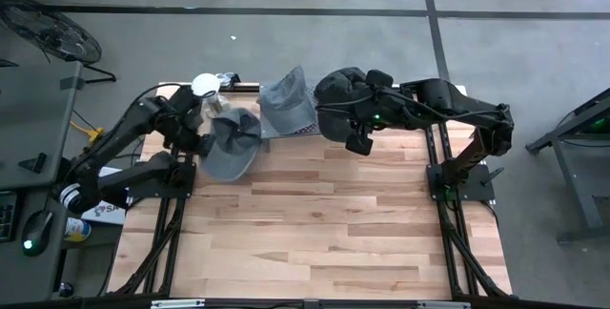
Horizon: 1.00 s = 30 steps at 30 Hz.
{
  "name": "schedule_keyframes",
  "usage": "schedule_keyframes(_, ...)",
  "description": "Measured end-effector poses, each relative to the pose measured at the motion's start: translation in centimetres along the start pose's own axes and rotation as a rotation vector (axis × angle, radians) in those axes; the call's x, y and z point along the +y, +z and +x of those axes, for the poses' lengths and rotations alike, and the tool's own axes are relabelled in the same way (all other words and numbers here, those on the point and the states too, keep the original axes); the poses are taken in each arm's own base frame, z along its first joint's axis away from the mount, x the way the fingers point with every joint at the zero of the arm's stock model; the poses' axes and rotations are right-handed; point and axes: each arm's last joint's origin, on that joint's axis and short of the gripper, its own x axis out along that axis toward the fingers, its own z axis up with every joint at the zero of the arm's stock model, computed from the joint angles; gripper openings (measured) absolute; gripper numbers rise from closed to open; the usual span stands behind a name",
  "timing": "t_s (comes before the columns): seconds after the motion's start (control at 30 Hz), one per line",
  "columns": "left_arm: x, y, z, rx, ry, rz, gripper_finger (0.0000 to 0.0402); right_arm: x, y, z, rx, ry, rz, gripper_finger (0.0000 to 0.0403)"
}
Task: Pick & Place hat
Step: Stack the gray cap on top of the other gray cap on the shelf
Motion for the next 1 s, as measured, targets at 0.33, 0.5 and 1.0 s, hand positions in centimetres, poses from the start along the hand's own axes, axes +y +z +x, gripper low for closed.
schedule_keyframes(0.33, 0.2, -2.5, -3.0, -0.017, 0.149, 0.054, 0.0006, 0.1, 0.0, -0.1, -0.002, 0.002, 0.036, 0.0078)
schedule_keyframes(0.5, -0.1, -3.4, -4.1, -0.06, 0.065, 0.082, 0.0005, 0.1, 0.0, -0.1, 0.002, 0.027, 0.096, 0.0078)
schedule_keyframes(1.0, -0.4, -4.6, -5.0, -0.086, -0.081, 0.133, 0.0005, -1.1, 0.1, -2.2, -0.022, 0.002, 0.095, 0.0078)
